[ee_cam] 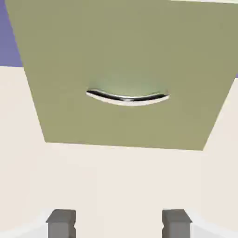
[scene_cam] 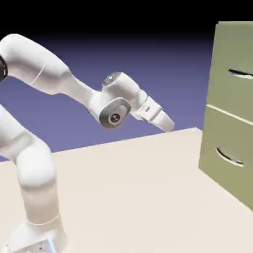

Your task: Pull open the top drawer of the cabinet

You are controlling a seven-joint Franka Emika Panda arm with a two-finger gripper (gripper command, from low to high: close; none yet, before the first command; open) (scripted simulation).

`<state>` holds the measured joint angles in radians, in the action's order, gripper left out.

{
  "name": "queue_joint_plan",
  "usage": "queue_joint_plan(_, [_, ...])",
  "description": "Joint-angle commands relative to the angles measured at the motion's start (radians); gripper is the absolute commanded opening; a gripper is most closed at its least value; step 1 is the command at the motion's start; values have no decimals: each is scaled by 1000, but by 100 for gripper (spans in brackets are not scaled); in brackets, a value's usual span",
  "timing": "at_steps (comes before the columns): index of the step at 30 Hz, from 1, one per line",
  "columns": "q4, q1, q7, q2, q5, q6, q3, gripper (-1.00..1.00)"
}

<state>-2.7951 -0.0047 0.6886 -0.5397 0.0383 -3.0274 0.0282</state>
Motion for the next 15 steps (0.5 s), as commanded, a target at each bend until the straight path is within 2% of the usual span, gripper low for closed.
queue_joint_plan(1, [12,-14,-44,25,32,8,23,0])
queue_joint_plan(15, [186,-208,-652,376,477,119,350,0])
